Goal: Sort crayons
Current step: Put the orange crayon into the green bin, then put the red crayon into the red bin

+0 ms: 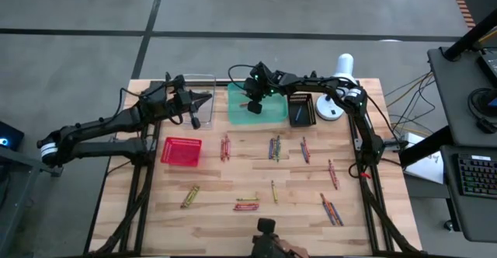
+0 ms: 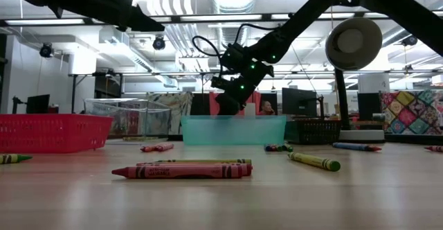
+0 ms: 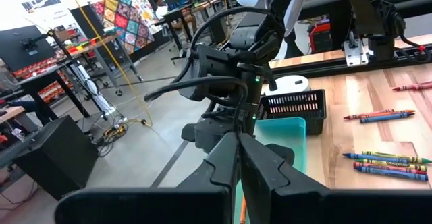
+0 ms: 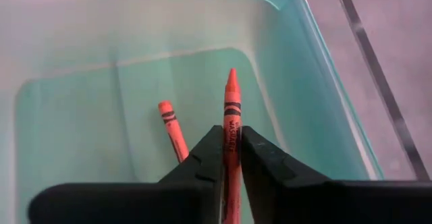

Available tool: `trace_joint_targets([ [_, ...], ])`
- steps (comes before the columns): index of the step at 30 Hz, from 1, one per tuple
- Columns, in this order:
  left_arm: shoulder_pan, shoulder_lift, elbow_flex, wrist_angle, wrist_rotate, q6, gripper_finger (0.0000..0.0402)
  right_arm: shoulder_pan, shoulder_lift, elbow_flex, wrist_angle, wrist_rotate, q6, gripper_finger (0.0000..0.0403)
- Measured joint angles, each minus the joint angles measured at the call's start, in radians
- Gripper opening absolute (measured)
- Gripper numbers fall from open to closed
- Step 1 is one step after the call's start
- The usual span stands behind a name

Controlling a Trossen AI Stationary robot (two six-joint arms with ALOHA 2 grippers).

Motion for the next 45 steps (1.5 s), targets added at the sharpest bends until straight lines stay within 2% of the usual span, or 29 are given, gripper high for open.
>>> trace_joint_targets([
  [7, 0.0, 0.0, 0.0, 0.002, 0.0, 0.0, 0.0, 0.0, -0.004, 0.0, 0.006, 0.0, 0.022, 0.0129],
  [12, 0.0, 0.0, 0.0, 0.002, 0.0, -0.001, 0.0, 0.002, -0.047, 0.001, -0.009, -0.002, 0.084, 0.0151],
  [23, 0.0, 0.0, 0.0, 0.002, 0.001, -0.06, 0.0, 0.065, -0.273, 0.009, -0.198, -0.003, 0.26, 0.0127],
  [30, 0.0, 0.0, 0.0, 0.001, 0.001, -0.096, 0.0, 0.139, -0.389, 0.009, -0.382, -0.006, 0.438, 0.0107],
  [45, 0.0, 0.0, -0.001, 0.001, 0.003, -0.2, 0.0, 0.38, -0.433, 0.009, -0.829, -0.006, 0.745, 0.0069],
])
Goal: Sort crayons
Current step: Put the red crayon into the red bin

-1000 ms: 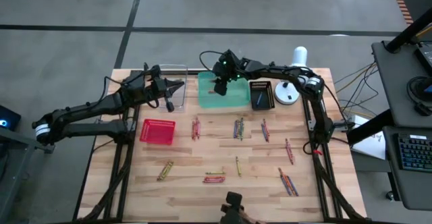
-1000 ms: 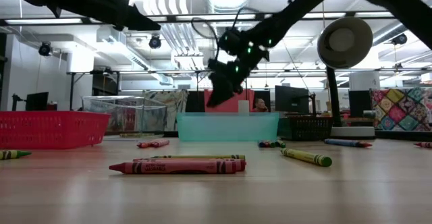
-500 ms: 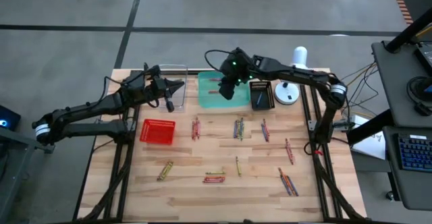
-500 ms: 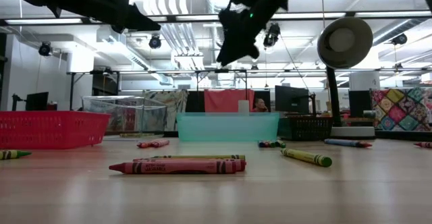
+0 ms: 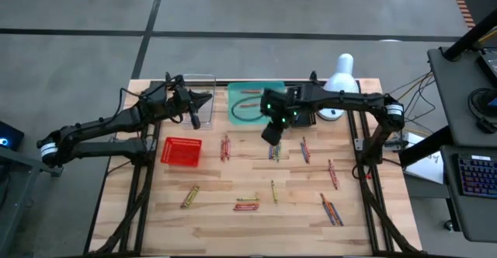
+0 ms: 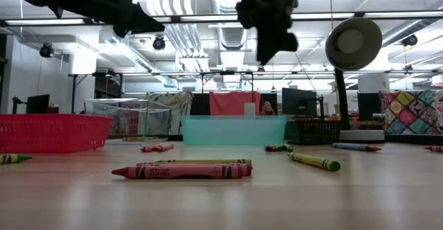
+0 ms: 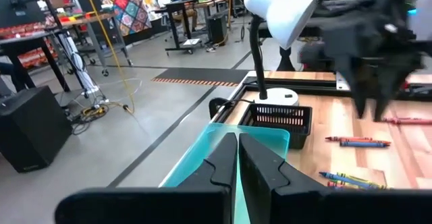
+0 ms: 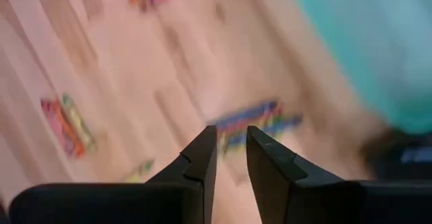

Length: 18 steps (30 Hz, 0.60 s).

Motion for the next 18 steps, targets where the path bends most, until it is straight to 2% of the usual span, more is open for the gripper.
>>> trace_joint_targets([
  [5, 0.0, 0.0, 0.0, 0.0, 0.001, -0.044, 0.0, 0.09, 0.0, 0.0, -0.134, 0.003, 0.091, 0.0063],
  [10, 0.0, 0.0, 0.0, -0.001, 0.001, -0.069, 0.0, 0.172, 0.0, -0.024, -0.193, 0.004, 0.195, 0.0063],
  [18, 0.0, 0.0, 0.0, -0.002, 0.001, -0.069, 0.0, 0.244, -0.036, -0.174, -0.214, 0.001, 0.351, 0.0063],
])
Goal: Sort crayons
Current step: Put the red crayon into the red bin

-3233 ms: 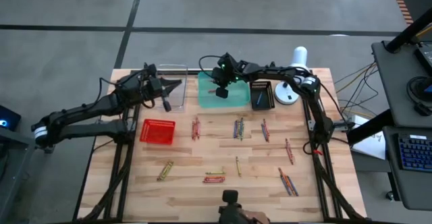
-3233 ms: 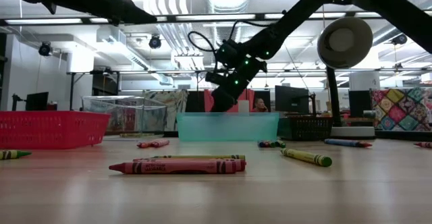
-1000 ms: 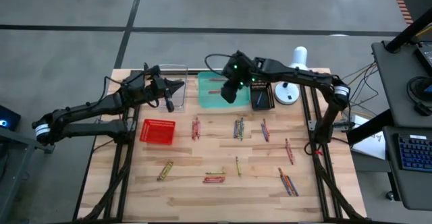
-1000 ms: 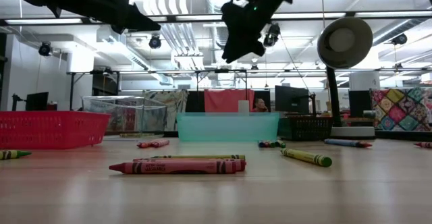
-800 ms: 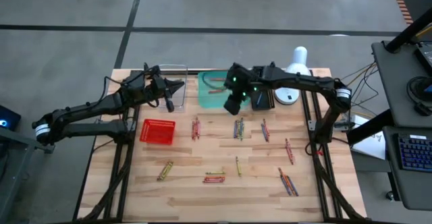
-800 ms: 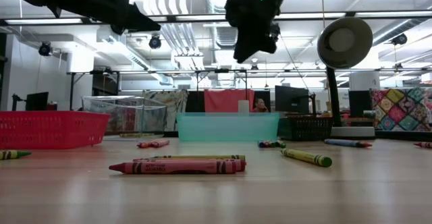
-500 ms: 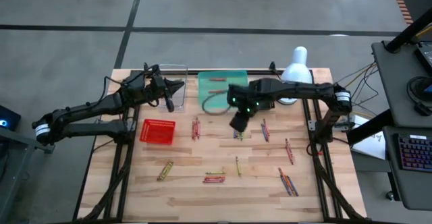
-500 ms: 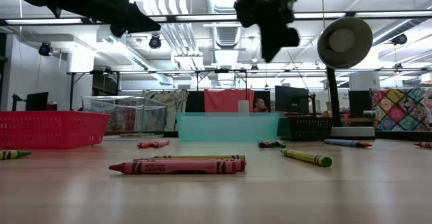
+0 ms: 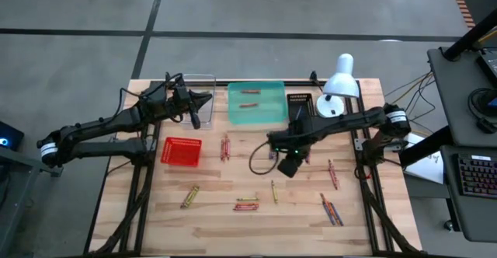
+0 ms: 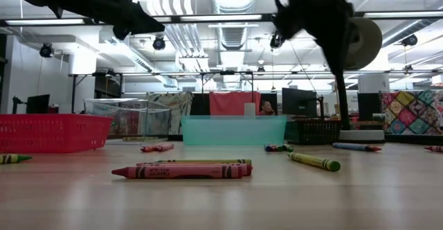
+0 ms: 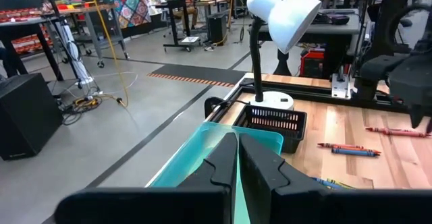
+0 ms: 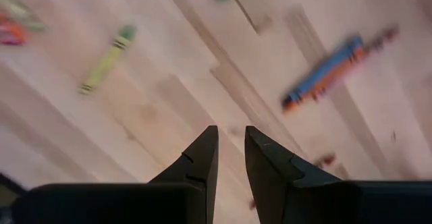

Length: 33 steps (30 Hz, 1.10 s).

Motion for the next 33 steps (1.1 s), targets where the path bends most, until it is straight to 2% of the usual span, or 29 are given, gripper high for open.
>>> trace_joint_targets([
  [6, 0.0, 0.0, 0.0, 0.0, 0.0, 0.0, 0.0, 0.004, -0.106, -0.208, 0.005, -0.002, 0.138, 0.0063],
  [15, 0.0, 0.0, 0.0, 0.0, 0.0, 0.0, 0.0, -0.005, -0.347, -0.527, 0.015, 0.003, 0.416, 0.0063],
  [21, 0.0, 0.0, 0.0, 0.0, 0.0, 0.001, 0.0, -0.005, -0.472, -0.668, 0.076, 0.003, 0.559, 0.007],
  [27, 0.0, 0.0, 0.0, 0.001, 0.0, 0.001, 0.0, -0.005, -0.509, -0.737, 0.165, 0.009, 0.569, 0.0115],
  [33, 0.0, 0.0, 0.0, 0.002, 0.0, 0.002, 0.0, -0.005, -0.471, -0.786, 0.221, 0.054, 0.583, 0.0149],
])
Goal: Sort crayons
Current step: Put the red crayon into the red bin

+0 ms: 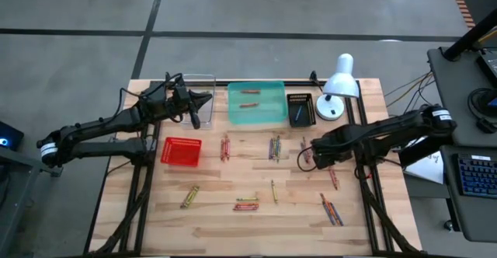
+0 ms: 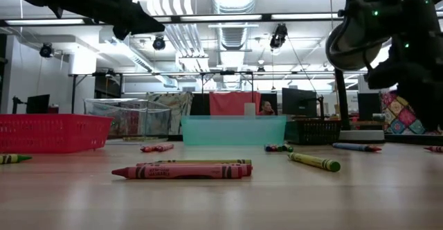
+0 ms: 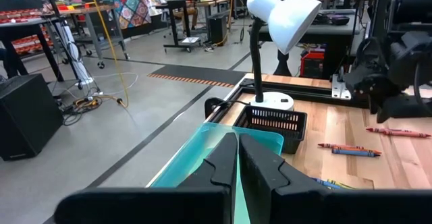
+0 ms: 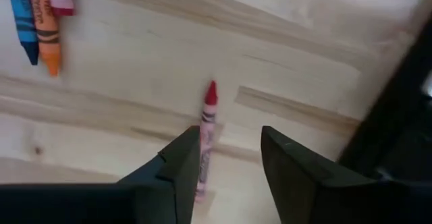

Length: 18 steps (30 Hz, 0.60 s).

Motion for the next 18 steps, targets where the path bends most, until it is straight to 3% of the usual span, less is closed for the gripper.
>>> trace_joint_targets([
  [10, 0.0, 0.0, 0.0, 0.001, 0.0, 0.0, 0.0, 0.0, 0.082, -0.034, 0.081, 0.028, -0.008, 0.0157],
  [18, 0.0, 0.0, 0.0, 0.001, 0.0, 0.0, 0.0, 0.0, 0.148, -0.043, 0.108, 0.027, -0.039, 0.0138],
])
